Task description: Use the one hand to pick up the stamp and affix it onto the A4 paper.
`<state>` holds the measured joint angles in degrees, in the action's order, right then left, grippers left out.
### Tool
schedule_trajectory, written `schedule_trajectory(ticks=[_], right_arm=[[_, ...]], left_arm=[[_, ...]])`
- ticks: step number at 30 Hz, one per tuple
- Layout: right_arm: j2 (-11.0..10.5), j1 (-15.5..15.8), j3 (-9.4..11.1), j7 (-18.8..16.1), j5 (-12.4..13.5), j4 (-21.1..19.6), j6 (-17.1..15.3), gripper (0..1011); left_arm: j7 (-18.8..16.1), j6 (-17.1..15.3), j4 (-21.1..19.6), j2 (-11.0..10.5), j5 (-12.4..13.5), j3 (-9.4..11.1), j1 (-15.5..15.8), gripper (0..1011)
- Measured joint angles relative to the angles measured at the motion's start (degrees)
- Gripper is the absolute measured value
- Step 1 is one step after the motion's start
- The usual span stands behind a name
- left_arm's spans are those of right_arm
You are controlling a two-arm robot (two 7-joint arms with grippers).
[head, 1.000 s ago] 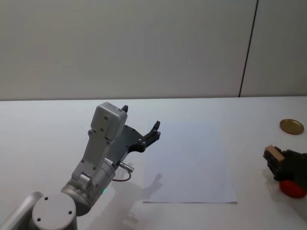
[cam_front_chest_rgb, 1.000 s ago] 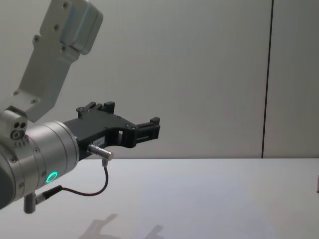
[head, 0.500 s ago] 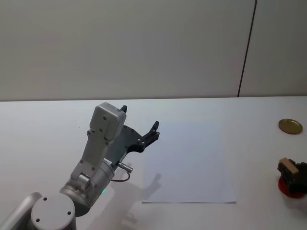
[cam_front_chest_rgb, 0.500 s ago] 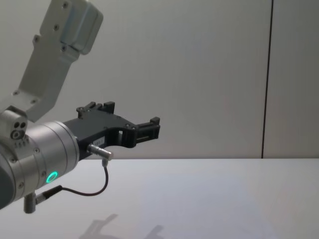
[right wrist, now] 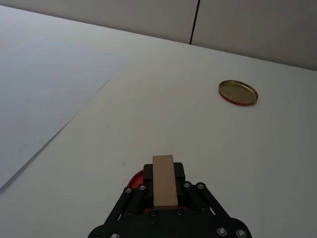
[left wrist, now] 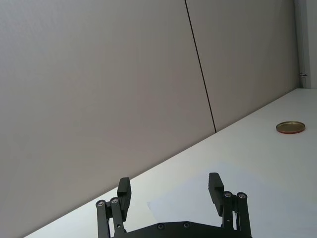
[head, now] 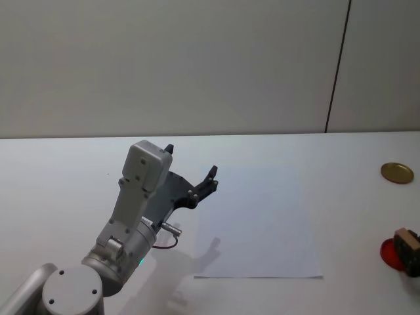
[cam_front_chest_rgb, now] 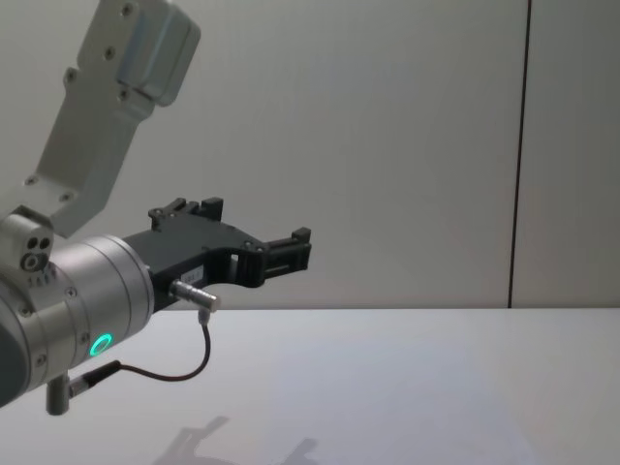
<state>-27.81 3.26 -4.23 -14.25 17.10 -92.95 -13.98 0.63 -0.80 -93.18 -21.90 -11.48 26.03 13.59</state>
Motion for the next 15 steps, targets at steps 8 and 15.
schedule_trajectory(ticks=[8,15], right_arm=[[-0.50,0.95,0.46,0.38,0.26,-0.32,0.01,413],[-0.67,1.46,0.75,0.72,0.73,-0.56,0.43,635]], left_arm=[[0.00,0.00,0.00,0.00,0.00,0.00,0.00,993],[0.00,0.00,0.00,0.00,0.00,0.00,0.00,993]])
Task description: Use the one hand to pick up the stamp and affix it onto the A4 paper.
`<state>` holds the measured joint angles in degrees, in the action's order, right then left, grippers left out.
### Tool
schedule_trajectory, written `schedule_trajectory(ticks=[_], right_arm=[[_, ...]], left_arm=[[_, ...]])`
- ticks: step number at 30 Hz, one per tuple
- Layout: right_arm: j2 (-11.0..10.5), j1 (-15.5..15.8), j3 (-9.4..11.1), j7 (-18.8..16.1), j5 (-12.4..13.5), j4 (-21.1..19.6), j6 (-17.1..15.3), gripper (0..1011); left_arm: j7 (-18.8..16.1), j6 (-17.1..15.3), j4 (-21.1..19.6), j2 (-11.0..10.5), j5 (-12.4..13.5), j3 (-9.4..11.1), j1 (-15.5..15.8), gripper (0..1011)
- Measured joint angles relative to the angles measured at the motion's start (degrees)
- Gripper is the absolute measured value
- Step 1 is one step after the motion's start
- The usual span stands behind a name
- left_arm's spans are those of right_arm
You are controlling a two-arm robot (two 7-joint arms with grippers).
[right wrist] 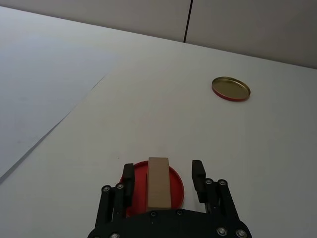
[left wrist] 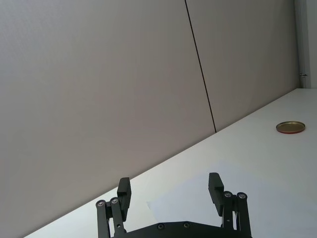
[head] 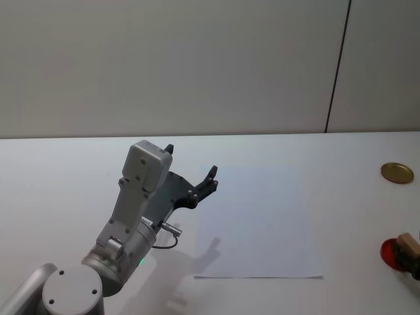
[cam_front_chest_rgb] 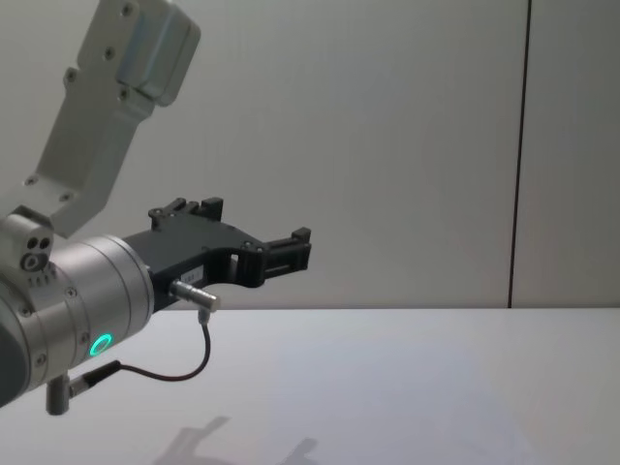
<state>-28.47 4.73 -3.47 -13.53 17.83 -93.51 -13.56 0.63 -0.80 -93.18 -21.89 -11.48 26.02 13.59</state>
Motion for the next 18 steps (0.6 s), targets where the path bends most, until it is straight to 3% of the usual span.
schedule_trajectory(ticks=[1,12,18], right_arm=[[-0.02,0.11,0.10,0.06,0.15,-0.14,0.26,697],[-0.09,0.86,0.64,0.54,1.44,-2.25,3.63,993],[-0.09,1.17,0.86,0.68,1.97,-3.55,4.95,1001]], left_arm=[[0.00,0.00,0.00,0.00,0.00,0.00,0.00,993],[0.00,0.00,0.00,0.00,0.00,0.00,0.00,993],[0.00,0.00,0.00,0.00,0.00,0.00,0.00,993]])
